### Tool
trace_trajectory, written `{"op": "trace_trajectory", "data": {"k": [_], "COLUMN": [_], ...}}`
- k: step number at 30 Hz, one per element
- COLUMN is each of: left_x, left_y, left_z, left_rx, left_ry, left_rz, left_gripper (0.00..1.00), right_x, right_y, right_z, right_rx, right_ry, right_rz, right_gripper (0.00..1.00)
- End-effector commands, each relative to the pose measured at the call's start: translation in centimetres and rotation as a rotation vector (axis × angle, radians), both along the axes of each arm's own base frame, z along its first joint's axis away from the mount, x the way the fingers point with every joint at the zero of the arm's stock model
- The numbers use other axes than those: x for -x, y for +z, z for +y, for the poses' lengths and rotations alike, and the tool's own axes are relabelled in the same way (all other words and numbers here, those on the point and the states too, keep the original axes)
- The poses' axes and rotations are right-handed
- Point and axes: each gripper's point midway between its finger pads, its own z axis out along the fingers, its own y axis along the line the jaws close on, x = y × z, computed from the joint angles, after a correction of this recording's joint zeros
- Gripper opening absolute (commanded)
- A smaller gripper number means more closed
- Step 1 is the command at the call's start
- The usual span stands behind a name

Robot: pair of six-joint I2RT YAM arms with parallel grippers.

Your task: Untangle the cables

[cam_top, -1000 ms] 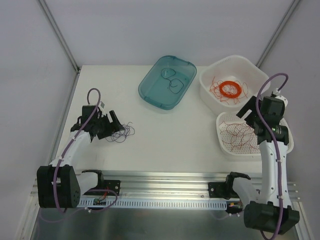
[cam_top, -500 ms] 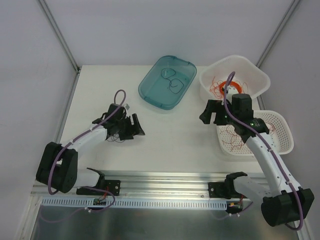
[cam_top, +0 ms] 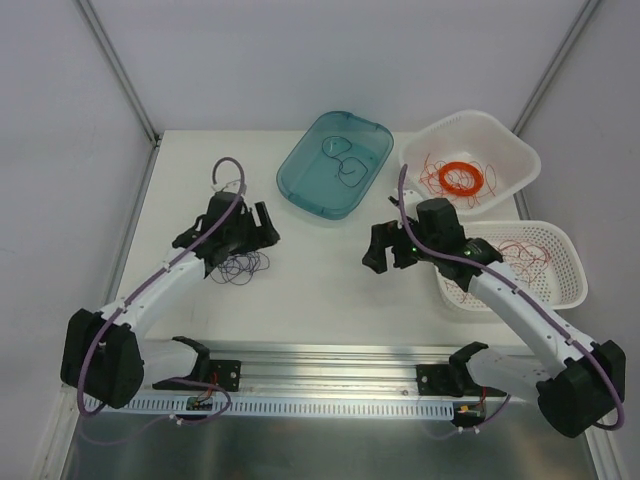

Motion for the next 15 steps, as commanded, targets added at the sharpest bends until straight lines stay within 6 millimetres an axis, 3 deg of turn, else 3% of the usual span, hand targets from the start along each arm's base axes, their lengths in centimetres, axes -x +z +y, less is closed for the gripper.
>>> {"op": "trace_trajectory", "data": {"k": [1, 3, 4, 9, 12, 15], "left_x": [-2.1, -2.9, -3.0, -3.6, -3.3, -2.5], "left_y": [-1.6, -2.5, -4.0, -7.3, -9.1, -9.5], "left_z": [7.1, 9.1, 8.9, 7.3, 4.5, 1.8], "left_rx": [-0.167, -0.187, -0.173, -0.088, -0.006, 0.002], "left_ry": [0.21, 0.283, 0.278, 0.277, 0.232, 0.192], "left_rz": [0.033, 0.065, 0.121, 0.268, 0.367, 0.392], "left_gripper": [0.75, 0.75, 0.75, 0.72, 0.7, 0.68], "right_x": [-0.5, 0.2, 0.2, 0.6, 1.3, 1.9], "right_y": [1.5, 0.9, 1.5, 1.1, 0.9, 0.0], "right_z": [1.3, 2.2, 2.7, 4.2, 5.0, 4.6], "right_rx": [0.046, 0.087, 0.084, 0.087, 0.048, 0.039], "right_ry": [-0.017, 0.017, 0.031, 0.104, 0.147, 0.145], "right_rz": [-0.051, -0.048, -0.051, -0.03, -0.021, -0.025], "right_gripper": [0.97, 0.97, 0.97, 0.97, 0.97, 0.97]}}
